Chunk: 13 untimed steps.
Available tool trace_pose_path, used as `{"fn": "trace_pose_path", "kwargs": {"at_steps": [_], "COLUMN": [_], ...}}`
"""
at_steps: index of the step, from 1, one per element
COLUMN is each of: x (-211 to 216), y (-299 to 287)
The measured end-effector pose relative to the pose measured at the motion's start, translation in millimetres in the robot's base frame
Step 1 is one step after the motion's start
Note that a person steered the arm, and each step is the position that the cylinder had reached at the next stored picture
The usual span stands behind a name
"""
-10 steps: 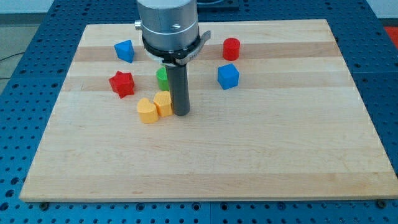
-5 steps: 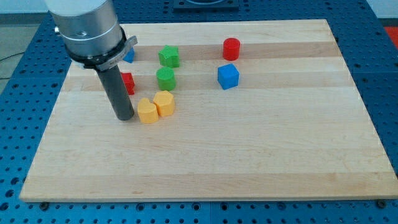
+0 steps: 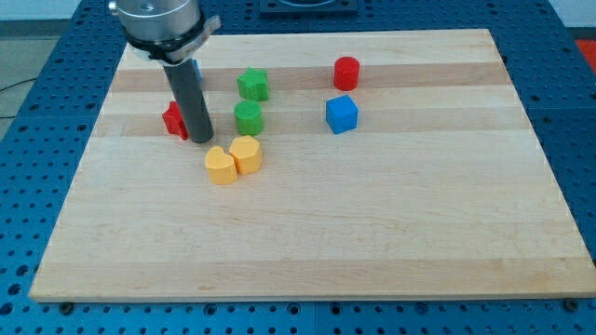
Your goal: Move the yellow heart to the bottom of the yellow hexagon
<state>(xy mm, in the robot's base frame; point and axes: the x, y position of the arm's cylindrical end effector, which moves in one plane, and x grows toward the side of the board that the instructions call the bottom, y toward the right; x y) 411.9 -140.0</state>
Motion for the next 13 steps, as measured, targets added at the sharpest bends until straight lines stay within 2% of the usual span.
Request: {"fn": "trace_pose_path", "kwargs": {"at_steps": [1, 3, 4, 5, 7, 8, 9, 10, 11, 12, 13], "x": [34.6, 94.1, 81.3, 114.8, 127.0, 100.0, 85.7, 79.3, 96.4, 99.7, 157.9], "y": [21.7, 28.5, -25.0, -8.9, 19.2, 21.9, 59.5, 31.2, 65.6, 159.2, 118.2]}}
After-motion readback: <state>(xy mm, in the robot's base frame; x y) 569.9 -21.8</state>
